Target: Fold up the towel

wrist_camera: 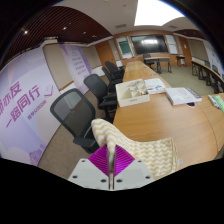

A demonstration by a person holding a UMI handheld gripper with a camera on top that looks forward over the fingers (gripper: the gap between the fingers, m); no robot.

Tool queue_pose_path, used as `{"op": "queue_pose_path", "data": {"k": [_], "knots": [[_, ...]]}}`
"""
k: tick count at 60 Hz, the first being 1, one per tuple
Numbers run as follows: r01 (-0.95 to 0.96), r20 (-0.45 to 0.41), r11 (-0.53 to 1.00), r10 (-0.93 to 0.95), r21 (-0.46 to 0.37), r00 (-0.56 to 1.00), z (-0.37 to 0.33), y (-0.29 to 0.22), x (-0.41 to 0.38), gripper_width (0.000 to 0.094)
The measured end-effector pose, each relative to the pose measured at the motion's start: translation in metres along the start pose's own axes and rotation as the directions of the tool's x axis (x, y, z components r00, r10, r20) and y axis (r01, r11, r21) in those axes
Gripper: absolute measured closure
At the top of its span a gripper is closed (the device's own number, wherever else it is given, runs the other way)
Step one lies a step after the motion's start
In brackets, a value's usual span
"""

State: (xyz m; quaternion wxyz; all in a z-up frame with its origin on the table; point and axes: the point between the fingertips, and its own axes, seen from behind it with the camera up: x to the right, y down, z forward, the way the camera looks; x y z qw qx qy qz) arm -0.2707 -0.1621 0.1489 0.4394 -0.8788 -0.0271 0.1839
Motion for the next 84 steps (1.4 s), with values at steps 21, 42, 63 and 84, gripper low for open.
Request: {"op": "queue_pose_path", "data": {"k": [21, 42, 63, 84], "knots": [[-0.09, -0.268, 0.987, 0.051, -0.135, 0.962, 0.008, 0.054, 0.222, 0.0545], [0.081, -0.354, 0.993, -0.106, -0.085, 0.929, -0.077, 0.011, 0.237, 0.0083], [0.144, -0.377, 0.989, -0.144, -0.028, 0.915, -0.201, 0.028, 0.12, 0.008], [0.179, -0.403, 0.984, -0.167, -0.008, 0.9, -0.286, 0.065, 0.057, 0.0079]]}}
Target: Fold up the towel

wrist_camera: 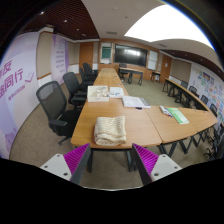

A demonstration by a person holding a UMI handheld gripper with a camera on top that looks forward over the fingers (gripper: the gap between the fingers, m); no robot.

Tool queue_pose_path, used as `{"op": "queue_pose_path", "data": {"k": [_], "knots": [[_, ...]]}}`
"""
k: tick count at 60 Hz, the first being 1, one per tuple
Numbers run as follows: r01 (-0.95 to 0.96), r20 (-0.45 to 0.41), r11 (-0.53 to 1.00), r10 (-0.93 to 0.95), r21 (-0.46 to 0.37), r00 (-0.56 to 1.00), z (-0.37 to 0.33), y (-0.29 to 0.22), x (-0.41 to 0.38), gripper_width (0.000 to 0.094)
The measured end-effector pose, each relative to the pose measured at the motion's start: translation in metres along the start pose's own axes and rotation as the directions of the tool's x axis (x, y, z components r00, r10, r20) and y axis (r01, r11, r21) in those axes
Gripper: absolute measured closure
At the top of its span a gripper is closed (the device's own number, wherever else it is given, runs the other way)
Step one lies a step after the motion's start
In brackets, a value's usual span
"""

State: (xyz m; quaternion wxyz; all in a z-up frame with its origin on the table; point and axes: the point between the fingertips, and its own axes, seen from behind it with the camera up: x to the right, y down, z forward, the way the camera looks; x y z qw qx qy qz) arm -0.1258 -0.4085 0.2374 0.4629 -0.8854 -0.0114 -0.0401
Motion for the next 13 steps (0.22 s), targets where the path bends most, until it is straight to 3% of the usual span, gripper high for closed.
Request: {"op": "queue_pose_path", "data": {"k": [13], "knots": [[-0.008, 0.003, 0.999, 0.008, 0.032, 1.0, -0.018, -0.008, 0.001, 0.008]]}}
